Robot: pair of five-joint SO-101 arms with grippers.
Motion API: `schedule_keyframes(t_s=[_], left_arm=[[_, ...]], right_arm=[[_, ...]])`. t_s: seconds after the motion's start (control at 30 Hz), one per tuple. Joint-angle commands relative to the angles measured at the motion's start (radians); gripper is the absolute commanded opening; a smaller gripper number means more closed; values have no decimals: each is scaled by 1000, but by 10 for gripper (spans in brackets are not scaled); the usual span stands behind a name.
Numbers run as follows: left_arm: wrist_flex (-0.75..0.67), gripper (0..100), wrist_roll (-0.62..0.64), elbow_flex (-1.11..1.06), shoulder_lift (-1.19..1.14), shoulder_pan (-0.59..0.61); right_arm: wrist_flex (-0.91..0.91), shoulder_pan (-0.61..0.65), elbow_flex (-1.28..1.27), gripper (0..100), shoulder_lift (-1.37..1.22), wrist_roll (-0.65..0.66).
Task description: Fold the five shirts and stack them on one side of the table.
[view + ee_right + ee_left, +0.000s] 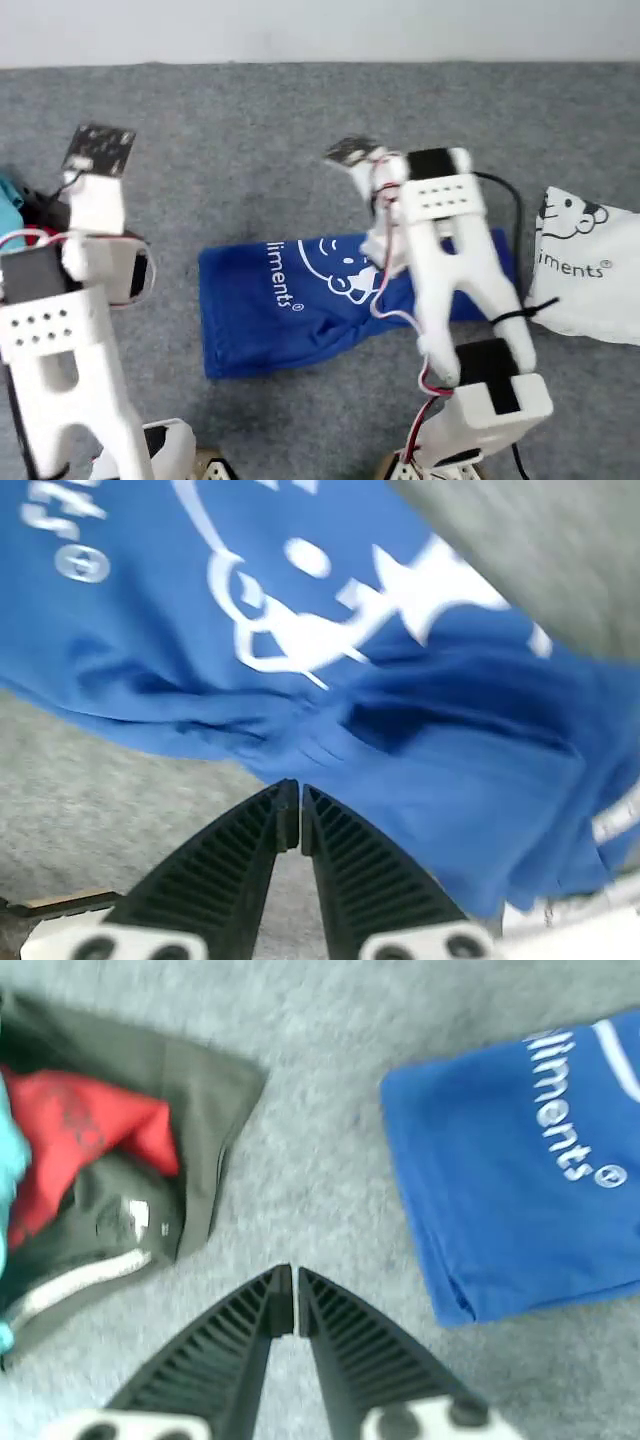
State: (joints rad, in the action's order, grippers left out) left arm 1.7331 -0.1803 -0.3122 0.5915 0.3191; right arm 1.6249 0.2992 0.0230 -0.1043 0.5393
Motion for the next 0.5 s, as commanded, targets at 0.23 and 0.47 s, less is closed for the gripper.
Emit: schedule_keyframes(t_s=[0.23, 0.47], left_arm=[[-38, 18, -12, -48, 41, 71], [-38, 18, -12, -47, 41, 69]], right_arm=[[-180, 133, -256, 9, 24, -9], [-289, 128, -500, 9, 27, -3]])
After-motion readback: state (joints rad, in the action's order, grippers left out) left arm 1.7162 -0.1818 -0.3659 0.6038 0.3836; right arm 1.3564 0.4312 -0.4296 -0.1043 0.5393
